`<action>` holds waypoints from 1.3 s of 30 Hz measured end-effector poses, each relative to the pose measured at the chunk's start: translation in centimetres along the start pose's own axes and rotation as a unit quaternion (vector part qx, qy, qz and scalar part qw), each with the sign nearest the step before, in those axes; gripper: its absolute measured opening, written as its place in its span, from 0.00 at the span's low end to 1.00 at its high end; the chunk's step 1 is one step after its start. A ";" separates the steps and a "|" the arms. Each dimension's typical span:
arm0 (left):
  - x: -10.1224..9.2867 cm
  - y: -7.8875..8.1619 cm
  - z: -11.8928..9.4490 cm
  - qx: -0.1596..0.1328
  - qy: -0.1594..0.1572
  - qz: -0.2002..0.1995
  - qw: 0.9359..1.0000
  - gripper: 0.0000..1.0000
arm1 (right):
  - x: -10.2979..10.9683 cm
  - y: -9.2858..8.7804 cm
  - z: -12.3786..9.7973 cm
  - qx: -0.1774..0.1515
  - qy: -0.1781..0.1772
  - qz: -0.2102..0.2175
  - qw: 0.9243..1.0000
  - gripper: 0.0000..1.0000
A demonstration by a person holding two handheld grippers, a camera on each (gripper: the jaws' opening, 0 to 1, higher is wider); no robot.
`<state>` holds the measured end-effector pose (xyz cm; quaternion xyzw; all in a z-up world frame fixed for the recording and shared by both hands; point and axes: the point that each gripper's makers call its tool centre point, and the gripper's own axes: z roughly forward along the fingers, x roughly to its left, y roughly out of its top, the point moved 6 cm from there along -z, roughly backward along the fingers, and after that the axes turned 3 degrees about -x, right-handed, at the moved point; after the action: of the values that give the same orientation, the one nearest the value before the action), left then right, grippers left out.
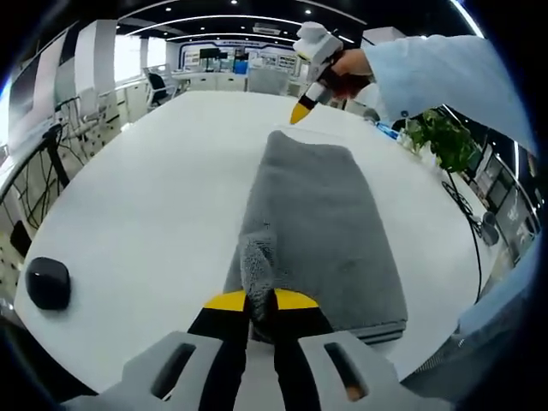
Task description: Fold the towel on the table until its edges align and the towel forms a compact rectangular stack.
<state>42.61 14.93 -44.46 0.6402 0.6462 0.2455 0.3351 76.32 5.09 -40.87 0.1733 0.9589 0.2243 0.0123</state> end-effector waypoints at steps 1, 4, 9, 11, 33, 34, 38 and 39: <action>0.0 0.0 0.0 0.000 0.001 0.000 1.000 0.10 | 0.2 -0.3 0.0 0.002 0.002 0.001 1.000 0.12; 0.2 0.0 -0.1 -0.001 0.002 -0.001 1.000 0.10 | 0.5 -1.1 0.0 0.005 0.002 0.000 1.000 0.12; 0.5 -0.2 -0.5 -0.001 0.007 -0.004 1.000 0.11 | 0.9 -1.8 -0.2 0.008 0.006 -0.002 1.000 0.12; 0.8 -0.3 -0.6 -0.003 0.011 -0.007 1.000 0.11 | 1.3 -2.2 -0.2 0.009 0.009 -0.005 1.000 0.12; 2.5 -1.0 -1.5 0.003 0.035 -0.012 0.999 0.11 | 1.9 -5.9 1.3 0.039 0.026 -0.020 0.999 0.13; 2.4 -0.6 -1.5 0.000 0.035 -0.009 0.999 0.11 | 1.9 -5.9 1.2 0.038 0.026 -0.020 0.999 0.13; 2.2 0.2 -1.5 -0.009 0.033 -0.007 0.999 0.11 | 1.8 -6.1 0.4 0.028 0.027 -0.014 0.999 0.13; 2.1 0.4 -1.4 -0.011 0.031 -0.008 0.999 0.11 | 1.8 -6.2 0.4 0.024 0.029 -0.012 0.999 0.13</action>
<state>41.91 17.24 -43.45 0.6238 0.6583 0.2694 0.3239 72.66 0.62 -43.84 0.1558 0.9659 0.2063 -0.0170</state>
